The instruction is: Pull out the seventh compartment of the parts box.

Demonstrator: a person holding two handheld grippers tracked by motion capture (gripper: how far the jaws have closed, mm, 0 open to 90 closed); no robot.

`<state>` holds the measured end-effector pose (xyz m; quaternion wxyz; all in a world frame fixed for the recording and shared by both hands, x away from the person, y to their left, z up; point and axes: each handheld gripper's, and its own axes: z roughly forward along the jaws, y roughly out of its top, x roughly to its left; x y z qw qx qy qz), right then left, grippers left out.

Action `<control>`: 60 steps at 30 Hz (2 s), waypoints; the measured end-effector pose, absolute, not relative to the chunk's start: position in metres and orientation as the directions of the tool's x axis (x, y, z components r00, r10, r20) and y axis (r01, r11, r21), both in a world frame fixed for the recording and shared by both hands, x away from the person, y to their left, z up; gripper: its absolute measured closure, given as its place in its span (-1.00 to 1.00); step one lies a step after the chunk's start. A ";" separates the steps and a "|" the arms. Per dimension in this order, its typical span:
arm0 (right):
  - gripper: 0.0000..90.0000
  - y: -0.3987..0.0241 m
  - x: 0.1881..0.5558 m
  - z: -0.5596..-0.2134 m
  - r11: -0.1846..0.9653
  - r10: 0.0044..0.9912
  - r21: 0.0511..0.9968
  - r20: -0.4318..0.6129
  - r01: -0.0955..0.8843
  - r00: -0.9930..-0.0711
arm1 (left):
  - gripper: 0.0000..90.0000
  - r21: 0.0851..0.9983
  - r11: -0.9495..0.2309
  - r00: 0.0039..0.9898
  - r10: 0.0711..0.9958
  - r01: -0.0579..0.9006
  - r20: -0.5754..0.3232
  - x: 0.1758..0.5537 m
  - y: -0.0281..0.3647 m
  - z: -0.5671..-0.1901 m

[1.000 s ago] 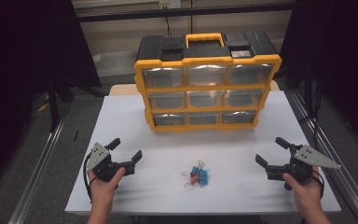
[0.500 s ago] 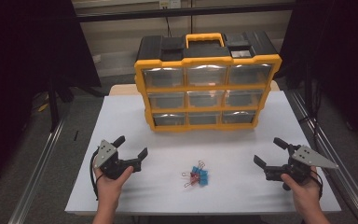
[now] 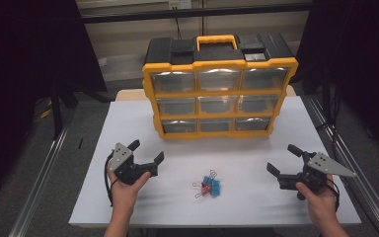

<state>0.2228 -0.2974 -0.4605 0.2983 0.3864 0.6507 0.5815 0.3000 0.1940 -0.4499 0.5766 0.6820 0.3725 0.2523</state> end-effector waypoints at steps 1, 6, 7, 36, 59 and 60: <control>-1.00 -0.297 0.223 -0.460 0.024 0.851 0.987 0.062 0.157 -0.522 | -0.98 0.974 -0.066 0.602 0.794 0.218 -0.081 0.302 0.191 -0.450; -1.00 -0.298 0.224 -0.460 0.018 0.853 0.988 0.064 0.152 -0.517 | -0.98 0.972 -0.074 0.600 0.796 0.222 -0.076 0.306 0.180 -0.449; -1.00 -0.298 0.223 -0.460 0.017 0.854 0.988 0.066 0.153 -0.517 | -0.98 0.972 -0.072 0.595 0.800 0.225 -0.079 0.307 0.177 -0.448; -1.00 -0.300 0.219 -0.459 0.018 0.851 0.989 0.061 0.145 -0.522 | -0.98 0.969 -0.067 0.542 0.837 0.236 -0.074 0.333 0.134 -0.451; -1.00 -0.302 0.217 -0.458 0.010 0.852 0.990 0.066 0.142 -0.519 | -0.97 0.970 -0.014 0.468 0.877 0.245 -0.106 0.350 0.093 -0.457; -1.00 -0.302 0.217 -0.458 0.013 0.853 0.989 0.066 0.147 -0.518 | -0.98 0.970 -0.025 0.459 0.884 0.241 -0.092 0.350 0.091 -0.457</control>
